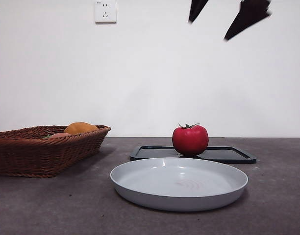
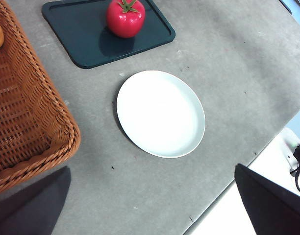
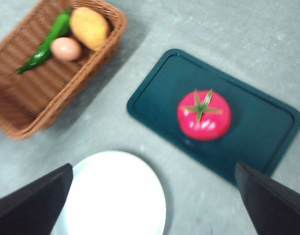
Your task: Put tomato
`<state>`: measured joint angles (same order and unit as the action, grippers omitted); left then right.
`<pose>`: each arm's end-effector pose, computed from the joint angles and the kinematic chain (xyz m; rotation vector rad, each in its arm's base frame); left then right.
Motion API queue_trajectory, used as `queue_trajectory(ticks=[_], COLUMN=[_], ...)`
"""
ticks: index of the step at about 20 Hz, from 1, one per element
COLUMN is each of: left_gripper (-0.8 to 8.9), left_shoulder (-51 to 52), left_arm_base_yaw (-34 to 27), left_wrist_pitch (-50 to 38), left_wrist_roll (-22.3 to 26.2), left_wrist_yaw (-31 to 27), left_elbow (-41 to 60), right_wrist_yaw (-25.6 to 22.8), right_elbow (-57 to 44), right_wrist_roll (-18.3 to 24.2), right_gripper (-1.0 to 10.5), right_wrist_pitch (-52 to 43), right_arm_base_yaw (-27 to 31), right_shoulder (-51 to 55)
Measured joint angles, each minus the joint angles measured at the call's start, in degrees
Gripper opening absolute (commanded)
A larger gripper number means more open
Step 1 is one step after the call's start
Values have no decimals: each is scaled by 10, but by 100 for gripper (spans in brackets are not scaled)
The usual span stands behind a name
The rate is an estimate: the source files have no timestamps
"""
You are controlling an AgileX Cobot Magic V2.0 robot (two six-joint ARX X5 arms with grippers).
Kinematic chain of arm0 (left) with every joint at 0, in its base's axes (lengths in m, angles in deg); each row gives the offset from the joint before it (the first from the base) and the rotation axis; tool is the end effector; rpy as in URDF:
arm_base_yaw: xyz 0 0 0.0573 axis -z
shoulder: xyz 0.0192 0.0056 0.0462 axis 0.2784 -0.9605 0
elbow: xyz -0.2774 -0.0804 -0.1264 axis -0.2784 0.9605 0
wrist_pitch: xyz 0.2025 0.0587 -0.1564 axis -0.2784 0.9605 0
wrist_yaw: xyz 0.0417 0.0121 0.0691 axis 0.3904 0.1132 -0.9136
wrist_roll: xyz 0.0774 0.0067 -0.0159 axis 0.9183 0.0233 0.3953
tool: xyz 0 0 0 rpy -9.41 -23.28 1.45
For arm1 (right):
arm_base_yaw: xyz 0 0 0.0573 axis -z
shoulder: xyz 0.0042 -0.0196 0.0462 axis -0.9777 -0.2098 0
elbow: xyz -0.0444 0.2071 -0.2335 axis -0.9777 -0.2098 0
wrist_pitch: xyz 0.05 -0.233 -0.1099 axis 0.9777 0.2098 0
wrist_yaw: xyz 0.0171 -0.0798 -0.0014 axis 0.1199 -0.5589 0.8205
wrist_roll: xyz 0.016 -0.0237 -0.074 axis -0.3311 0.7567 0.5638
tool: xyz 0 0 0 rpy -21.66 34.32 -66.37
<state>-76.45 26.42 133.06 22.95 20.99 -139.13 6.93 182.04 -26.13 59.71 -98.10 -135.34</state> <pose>0.1399 -0.0626 0.3823 -0.0547 0.7596 -0.7880 0.3101 0.1337 0.4200 -0.0611 0.8379 0.6167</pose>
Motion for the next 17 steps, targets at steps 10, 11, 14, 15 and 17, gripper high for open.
queue_trajectory(ticks=[10,11,14,15,17], left_gripper=[562,562,562,562,562], left_shoulder=[0,0,0,0,0], left_arm_base_yaw=[0,0,0,0,0], left_wrist_pitch=[0,0,0,0,0], left_wrist_roll=[0,0,0,0,0], left_wrist_yaw=[0,0,0,0,0], left_elbow=[0,0,0,0,0], right_wrist_yaw=[48,54,79,79,79], right_elbow=[-315,-334,-366,-373,-377], right_wrist_roll=[-8,-9,-9,-9,-10], right_gripper=[576,576,576,576,576], right_wrist_pitch=[-27,-19,5,13,14], right_arm_base_yaw=[-8,-10,-11,-11,-11], right_shoulder=[327,349,383,390,395])
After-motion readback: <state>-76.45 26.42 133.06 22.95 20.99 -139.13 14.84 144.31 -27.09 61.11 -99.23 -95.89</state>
